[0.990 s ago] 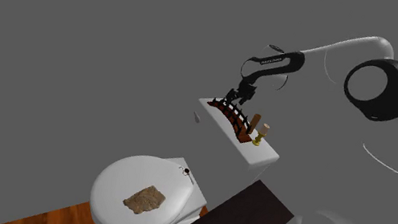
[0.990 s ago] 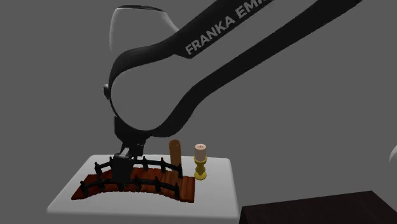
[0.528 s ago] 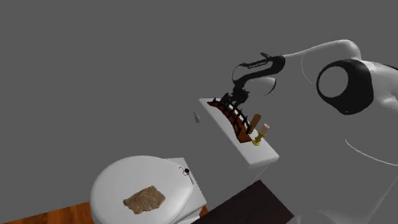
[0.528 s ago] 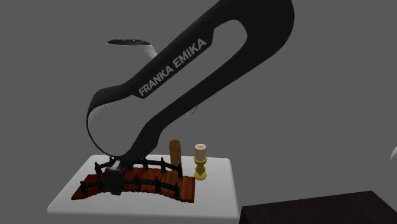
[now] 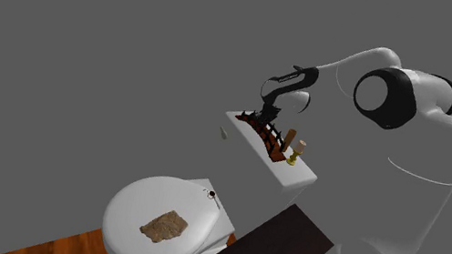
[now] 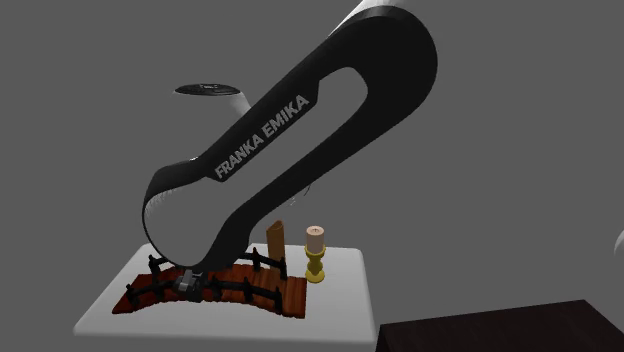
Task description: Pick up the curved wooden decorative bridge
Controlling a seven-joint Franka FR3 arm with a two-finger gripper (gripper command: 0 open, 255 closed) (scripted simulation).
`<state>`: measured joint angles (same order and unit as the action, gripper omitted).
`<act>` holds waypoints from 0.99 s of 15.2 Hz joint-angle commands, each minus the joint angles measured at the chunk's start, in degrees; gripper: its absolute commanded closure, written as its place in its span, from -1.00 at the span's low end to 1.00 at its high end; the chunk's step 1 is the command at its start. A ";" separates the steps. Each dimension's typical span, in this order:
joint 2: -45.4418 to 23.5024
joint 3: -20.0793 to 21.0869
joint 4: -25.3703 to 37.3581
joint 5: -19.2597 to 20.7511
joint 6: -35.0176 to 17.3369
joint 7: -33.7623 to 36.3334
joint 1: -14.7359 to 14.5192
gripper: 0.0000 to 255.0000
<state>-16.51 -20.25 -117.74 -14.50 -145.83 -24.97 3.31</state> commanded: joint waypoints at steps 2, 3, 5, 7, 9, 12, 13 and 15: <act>-0.04 0.01 0.00 -0.03 -0.04 -0.03 0.02 1.00; -0.03 0.01 -0.01 -0.03 -0.04 -0.03 0.02 1.00; -0.03 0.01 -0.02 -0.03 -0.05 -0.03 0.01 1.00; 0.06 -0.01 -0.09 0.04 -0.05 0.07 -0.05 1.00; 1.04 -0.37 0.27 0.84 1.21 0.68 -0.31 1.00; 2.45 -0.84 0.90 1.97 3.12 1.54 -0.65 1.00; 2.90 -0.98 1.14 2.34 3.77 1.82 -0.75 1.00; 3.78 -1.23 1.65 3.03 5.07 2.35 -0.93 1.00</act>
<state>-13.30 -21.30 -116.39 -11.87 -141.53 -22.87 2.44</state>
